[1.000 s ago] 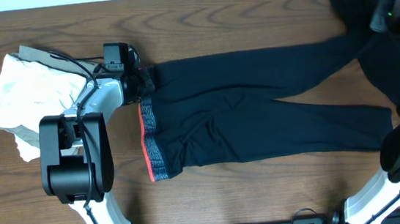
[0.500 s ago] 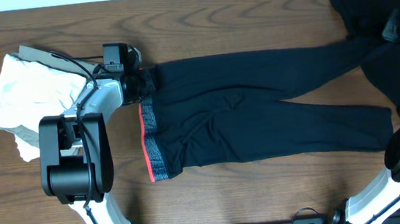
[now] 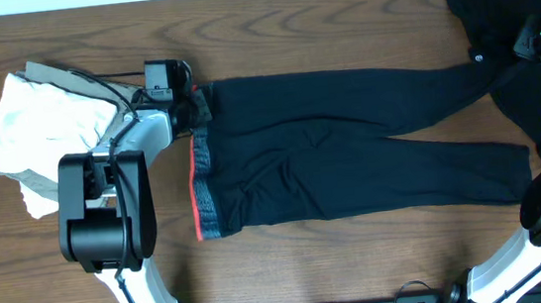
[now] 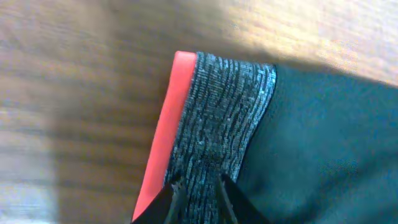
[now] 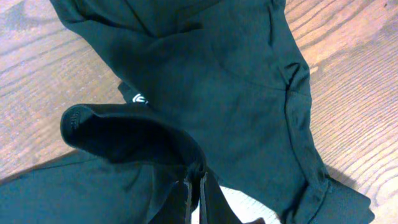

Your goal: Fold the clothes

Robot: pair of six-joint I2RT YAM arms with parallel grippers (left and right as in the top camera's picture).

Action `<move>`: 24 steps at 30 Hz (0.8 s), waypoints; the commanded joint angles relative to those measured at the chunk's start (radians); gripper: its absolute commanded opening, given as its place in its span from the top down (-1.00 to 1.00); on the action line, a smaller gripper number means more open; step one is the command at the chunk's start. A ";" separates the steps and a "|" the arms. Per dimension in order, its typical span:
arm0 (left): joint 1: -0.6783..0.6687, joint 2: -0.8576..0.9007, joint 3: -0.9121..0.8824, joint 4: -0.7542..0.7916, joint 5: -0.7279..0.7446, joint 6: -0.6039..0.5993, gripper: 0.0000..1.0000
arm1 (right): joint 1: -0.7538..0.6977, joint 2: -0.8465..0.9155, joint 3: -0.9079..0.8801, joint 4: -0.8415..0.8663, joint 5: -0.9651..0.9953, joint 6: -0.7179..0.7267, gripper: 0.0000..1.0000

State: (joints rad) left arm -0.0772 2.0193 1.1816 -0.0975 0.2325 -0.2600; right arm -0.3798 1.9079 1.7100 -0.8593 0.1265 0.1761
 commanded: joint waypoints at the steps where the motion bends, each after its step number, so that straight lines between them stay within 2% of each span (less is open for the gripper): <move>1: 0.009 0.076 -0.047 0.027 -0.160 0.028 0.59 | -0.005 -0.004 -0.005 0.010 -0.016 0.014 0.97; 6: 0.033 0.076 -0.047 0.102 -0.187 0.027 0.60 | 0.006 -0.004 -0.005 0.068 -0.088 0.015 0.98; 16: 0.145 0.076 0.000 0.122 -0.174 0.024 0.60 | 0.059 0.008 -0.005 0.200 -0.109 0.056 0.97; 24: 0.147 0.076 0.070 0.141 -0.154 0.024 0.60 | 0.103 0.084 -0.005 0.232 -0.109 0.056 0.92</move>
State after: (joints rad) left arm 0.0654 2.0724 1.2167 0.0425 0.0998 -0.2497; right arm -0.2844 1.9442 1.7077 -0.6300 0.0124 0.2173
